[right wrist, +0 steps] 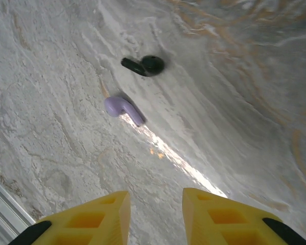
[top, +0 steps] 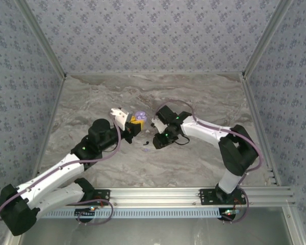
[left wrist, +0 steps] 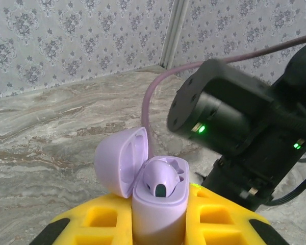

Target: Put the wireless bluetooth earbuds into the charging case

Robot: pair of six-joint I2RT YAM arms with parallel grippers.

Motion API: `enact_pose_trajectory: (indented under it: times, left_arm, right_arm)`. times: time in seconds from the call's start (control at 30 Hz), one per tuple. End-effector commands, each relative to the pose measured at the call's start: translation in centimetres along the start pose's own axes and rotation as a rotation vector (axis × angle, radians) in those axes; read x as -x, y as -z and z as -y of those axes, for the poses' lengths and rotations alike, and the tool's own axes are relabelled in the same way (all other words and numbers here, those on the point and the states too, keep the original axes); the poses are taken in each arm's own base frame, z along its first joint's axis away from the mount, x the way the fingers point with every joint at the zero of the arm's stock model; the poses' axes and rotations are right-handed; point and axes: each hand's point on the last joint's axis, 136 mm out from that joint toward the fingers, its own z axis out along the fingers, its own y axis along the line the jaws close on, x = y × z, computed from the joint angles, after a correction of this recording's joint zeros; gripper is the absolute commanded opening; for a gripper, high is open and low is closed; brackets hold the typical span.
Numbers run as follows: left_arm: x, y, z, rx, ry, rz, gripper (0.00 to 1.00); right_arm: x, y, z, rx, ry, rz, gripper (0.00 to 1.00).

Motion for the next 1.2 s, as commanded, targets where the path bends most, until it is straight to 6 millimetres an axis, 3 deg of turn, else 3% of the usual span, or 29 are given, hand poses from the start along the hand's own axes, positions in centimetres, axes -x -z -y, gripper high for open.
enact_pose_trajectory:
  times: [0.0, 0.4, 1.17]
  left_arm:
    - [0.7, 0.6, -0.3, 0.018, -0.022, 0.023, 0.09]
    - [0.7, 0.5, -0.4, 0.020, -0.018, 0.029, 0.10]
    - [0.3, 0.7, -0.5, 0.024, -0.011, 0.028, 0.10]
  right_arm:
    - [1.5, -0.4, -1.4, 0.016, 0.073, 0.003, 0.33]
    - [1.6, -3.8, -2.0, -0.019, 0.147, -0.106, 0.31]
    - [0.2, -6.4, -1.5, -0.028, 0.149, -0.199, 0.31]
